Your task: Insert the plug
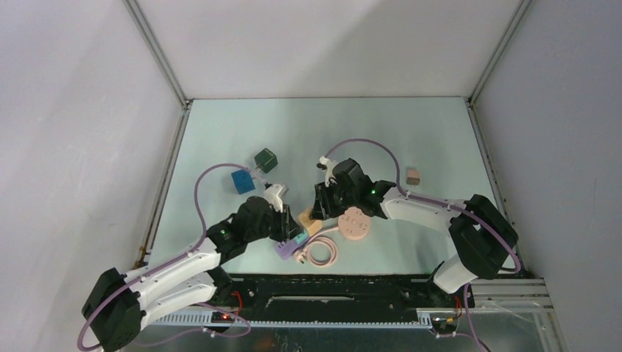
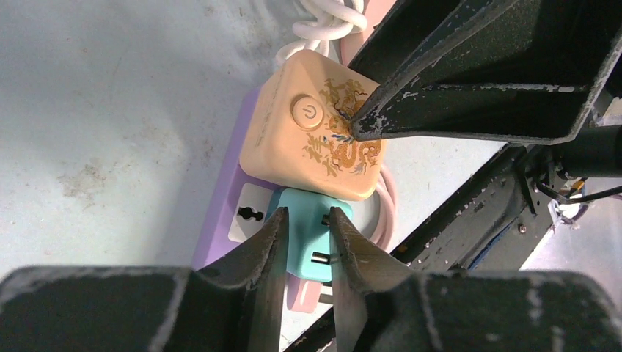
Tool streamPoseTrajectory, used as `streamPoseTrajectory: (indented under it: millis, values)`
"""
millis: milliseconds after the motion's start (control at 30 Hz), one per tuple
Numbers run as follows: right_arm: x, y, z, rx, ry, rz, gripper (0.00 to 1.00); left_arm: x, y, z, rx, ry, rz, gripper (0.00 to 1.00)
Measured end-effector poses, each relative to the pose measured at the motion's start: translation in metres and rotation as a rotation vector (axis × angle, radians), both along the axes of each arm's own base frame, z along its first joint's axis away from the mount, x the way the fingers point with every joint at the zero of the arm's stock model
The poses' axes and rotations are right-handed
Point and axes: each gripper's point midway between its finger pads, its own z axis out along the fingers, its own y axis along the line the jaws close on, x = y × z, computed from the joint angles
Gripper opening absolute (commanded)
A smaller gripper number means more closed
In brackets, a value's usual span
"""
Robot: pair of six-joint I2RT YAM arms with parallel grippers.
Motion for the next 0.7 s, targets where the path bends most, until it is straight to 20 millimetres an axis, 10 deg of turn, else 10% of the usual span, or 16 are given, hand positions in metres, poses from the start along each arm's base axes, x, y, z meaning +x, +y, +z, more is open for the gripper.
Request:
streamPoseTrajectory:
  millis: [400,700]
  values:
    - [-0.003,0.004,-0.002,0.018,-0.055,-0.035,0.00,0.007,0.014,0.001,0.036,-0.039,0.084,0.33]
    - [-0.006,0.003,-0.001,-0.011,-0.097,-0.055,0.00,0.006,0.021,0.002,0.054,-0.055,0.090,0.64]
